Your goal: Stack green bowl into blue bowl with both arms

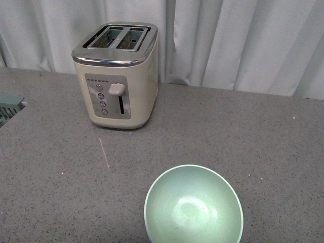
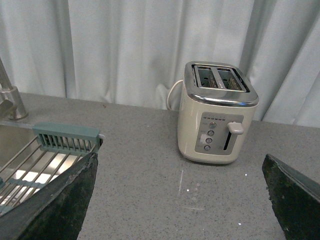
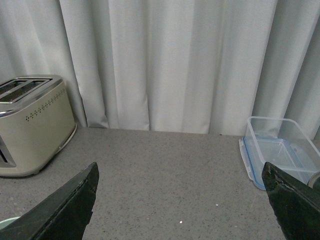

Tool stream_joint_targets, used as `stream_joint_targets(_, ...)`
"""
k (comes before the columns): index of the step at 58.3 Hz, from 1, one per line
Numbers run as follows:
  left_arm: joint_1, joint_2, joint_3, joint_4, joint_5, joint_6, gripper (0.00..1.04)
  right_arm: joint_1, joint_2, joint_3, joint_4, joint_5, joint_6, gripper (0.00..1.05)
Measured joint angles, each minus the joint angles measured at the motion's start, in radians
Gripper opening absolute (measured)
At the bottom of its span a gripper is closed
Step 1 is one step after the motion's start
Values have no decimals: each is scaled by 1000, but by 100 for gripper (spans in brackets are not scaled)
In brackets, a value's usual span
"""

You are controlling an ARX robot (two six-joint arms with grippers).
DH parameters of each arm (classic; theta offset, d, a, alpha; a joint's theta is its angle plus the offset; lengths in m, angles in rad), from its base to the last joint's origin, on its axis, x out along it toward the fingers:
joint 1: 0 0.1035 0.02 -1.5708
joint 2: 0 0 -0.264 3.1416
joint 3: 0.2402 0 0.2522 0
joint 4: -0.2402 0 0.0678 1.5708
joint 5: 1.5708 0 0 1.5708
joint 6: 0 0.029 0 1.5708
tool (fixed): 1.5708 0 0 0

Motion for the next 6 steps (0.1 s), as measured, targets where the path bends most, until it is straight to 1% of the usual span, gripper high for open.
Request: stream_joint_targets(6, 0, 0, 0, 0, 0, 0, 98, 0, 0, 0, 0, 0, 0, 96)
